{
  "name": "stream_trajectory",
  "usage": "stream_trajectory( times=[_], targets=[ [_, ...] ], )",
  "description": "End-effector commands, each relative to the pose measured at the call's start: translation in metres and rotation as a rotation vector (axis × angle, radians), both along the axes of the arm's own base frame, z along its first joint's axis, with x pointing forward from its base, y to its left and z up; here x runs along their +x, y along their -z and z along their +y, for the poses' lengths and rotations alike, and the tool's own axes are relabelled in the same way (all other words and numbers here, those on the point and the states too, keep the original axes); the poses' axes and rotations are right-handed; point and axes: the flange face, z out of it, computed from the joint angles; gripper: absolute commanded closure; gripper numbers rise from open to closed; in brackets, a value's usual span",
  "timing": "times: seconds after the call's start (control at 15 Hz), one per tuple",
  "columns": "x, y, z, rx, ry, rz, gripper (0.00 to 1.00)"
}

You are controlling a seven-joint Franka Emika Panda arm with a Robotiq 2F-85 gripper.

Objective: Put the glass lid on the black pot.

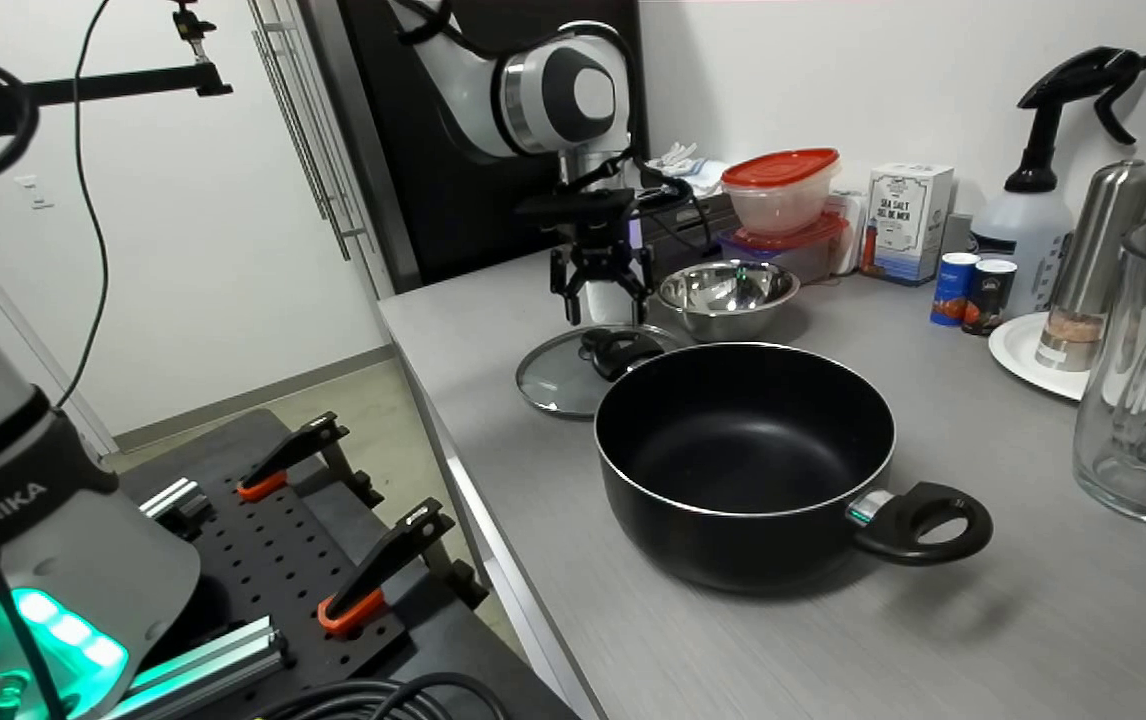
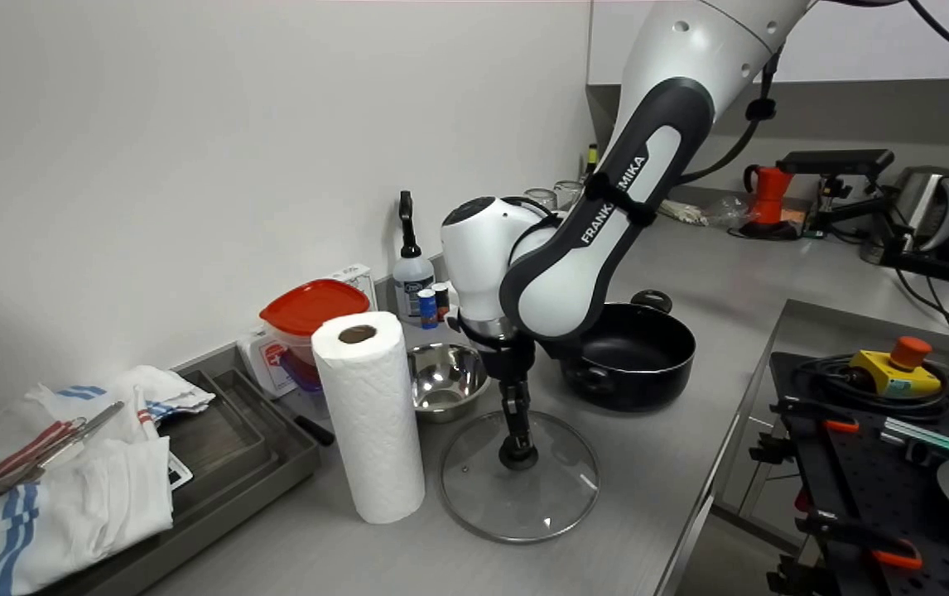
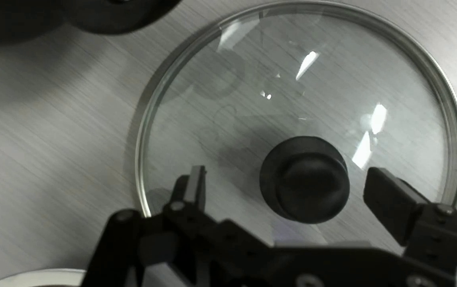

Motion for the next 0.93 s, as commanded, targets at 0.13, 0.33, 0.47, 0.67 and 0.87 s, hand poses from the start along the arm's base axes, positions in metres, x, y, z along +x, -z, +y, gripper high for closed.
stream_trajectory(
  times=[0.13,0.33,0.47,0.67,0.87],
  targets=[
    [-0.0003,0.0153,0.0064,0.065,-0.057,0.007,0.00],
    [-0.0009,0.0190,0.0089,0.084,-0.088,0.007,0.00],
    [-0.0007,0.0199,0.0093,0.100,-0.105,0.002,0.00],
    [-0.0007,0.0196,0.0085,0.116,-0.129,0.004,0.26],
    [-0.0008,0.0188,0.0065,0.128,-0.145,0.007,0.46]
  ],
)
